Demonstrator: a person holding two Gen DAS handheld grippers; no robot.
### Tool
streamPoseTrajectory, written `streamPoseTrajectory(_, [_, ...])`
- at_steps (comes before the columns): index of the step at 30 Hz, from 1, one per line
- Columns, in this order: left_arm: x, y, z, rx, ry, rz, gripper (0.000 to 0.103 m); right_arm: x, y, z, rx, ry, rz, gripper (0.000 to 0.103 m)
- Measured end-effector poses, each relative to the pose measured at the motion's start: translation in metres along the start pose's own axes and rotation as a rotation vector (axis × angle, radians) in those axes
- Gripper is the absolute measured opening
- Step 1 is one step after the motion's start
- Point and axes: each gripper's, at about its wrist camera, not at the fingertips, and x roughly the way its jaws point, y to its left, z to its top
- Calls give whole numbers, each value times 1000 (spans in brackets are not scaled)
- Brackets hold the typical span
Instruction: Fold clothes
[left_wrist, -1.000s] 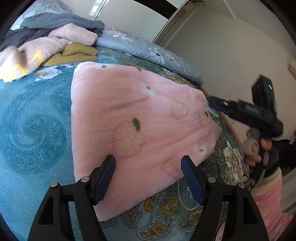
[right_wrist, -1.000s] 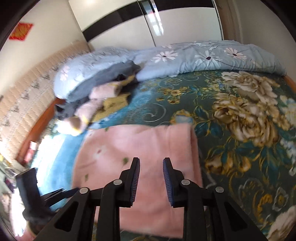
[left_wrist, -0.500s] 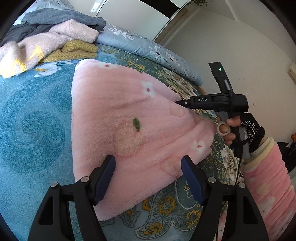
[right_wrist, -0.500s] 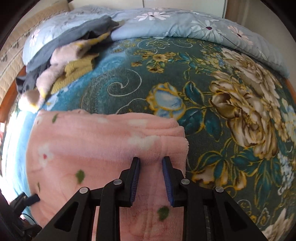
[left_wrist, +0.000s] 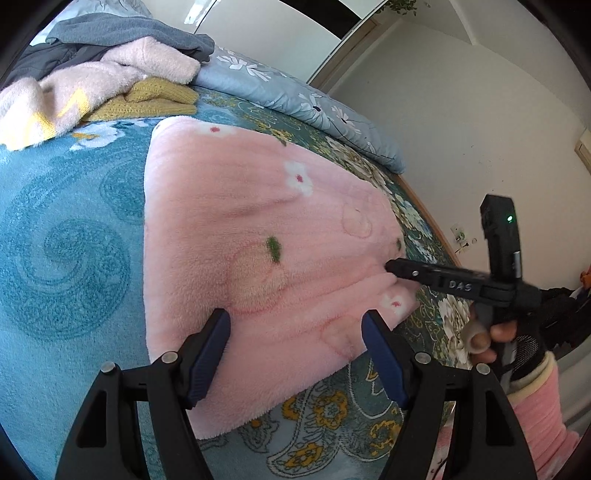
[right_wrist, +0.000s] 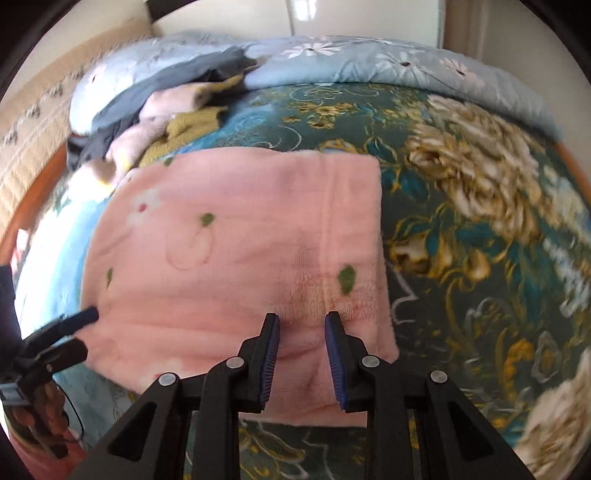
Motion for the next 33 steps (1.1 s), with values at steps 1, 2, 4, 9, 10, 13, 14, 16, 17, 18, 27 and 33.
streamPoseTrajectory(1, [0,1,0,0,1,-2,74,1,1,-2,-1,-10,-5,30])
streamPoseTrajectory(2, [0,1,1,-2,2,-3,74,0,3,-4,-7,-20,-14,30])
streamPoseTrajectory(4, [1,2,3,-5,6,-7,74,2,7,-8,-21,-28,-23,30])
streamPoseTrajectory(9, [-5,2,5,-12,0,-26,75,-5,-2,-10,88,-5,73,29])
streamPoseTrajectory(10, [-10,0,6,-7,-11,-35,75,-12,-4,-12,108,-13,97,29])
streamPoseTrajectory(13, [-31,-1,11,10,-71,-62,75,-36,-11,-14,136,-59,130,29])
streamPoseTrajectory(14, [-39,1,13,8,-96,-67,75,-43,-15,-13,148,-81,122,29])
streamPoseTrajectory(16, [-51,11,17,-17,-136,-58,81,-51,-31,-11,213,-126,119,32])
streamPoseTrajectory(17, [-54,18,19,-42,-148,-44,82,-51,-41,-9,260,-144,131,38])
streamPoseTrajectory(18, [-53,27,21,-73,-150,-32,82,-47,-51,-7,305,-144,151,56])
streamPoseTrajectory(27, [0,98,26,-407,-8,-210,82,28,-107,3,617,-36,396,70])
streamPoseTrajectory(33, [10,98,28,-379,44,-294,84,59,-117,12,681,60,557,75])
